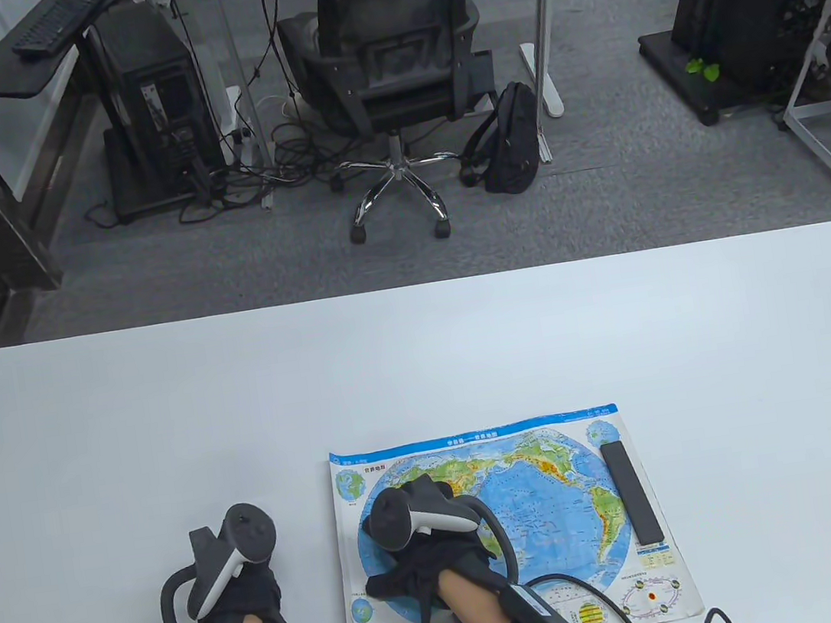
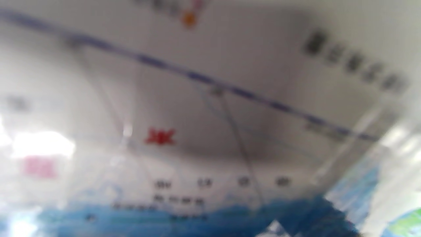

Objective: Unroll map and secure with paperweights

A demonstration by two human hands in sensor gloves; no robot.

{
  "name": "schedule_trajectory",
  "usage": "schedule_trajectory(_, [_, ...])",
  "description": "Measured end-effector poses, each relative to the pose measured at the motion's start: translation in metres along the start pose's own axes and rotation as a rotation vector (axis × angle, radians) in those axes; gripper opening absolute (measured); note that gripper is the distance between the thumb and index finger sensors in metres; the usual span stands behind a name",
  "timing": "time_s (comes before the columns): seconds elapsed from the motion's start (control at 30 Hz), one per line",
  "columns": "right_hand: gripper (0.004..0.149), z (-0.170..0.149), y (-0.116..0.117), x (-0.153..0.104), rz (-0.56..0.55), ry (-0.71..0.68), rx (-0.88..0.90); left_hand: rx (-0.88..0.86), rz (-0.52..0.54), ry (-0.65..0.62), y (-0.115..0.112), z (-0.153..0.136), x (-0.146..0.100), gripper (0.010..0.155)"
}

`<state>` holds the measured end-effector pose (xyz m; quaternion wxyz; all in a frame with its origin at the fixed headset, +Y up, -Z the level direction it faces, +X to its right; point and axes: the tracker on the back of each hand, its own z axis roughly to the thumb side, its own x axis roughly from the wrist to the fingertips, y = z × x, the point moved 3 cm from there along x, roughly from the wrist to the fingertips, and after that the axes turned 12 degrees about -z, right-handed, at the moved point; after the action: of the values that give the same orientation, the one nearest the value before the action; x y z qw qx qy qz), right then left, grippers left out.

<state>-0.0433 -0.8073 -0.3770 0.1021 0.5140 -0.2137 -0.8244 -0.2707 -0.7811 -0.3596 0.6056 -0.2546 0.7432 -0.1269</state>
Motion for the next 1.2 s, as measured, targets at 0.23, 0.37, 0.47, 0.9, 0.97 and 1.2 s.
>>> schedule_trajectory(0.23, [0.073, 0.0, 0.0, 0.0, 0.0, 0.0, 0.001, 0.033, 0.059, 0.004, 0.006, 0.001, -0.002, 0.067])
schedule_trajectory(0.37, [0.073, 0.0, 0.001, 0.0, -0.002, 0.0, 0.002, -0.065, 0.085, -0.014, 0.01, -0.008, -0.002, 0.069])
schedule_trajectory(0.47, [0.073, 0.0, 0.001, 0.0, 0.0, 0.0, 0.004, -0.178, 0.083, -0.048, 0.014, -0.016, -0.005, 0.069])
schedule_trajectory(0.9, [0.073, 0.0, 0.001, 0.0, 0.0, -0.002, 0.004, -0.391, 0.096, -0.334, 0.038, 0.044, -0.04, 0.067])
schedule_trajectory(0.97, [0.073, 0.0, 0.001, 0.0, 0.001, -0.001, 0.003, -0.366, 0.089, -0.357, 0.037, 0.06, -0.043, 0.067])
schedule_trajectory(1.2, [0.073, 0.0, 0.001, 0.0, 0.004, -0.002, 0.006, -0.183, 0.065, -0.274, 0.017, 0.096, -0.034, 0.066])
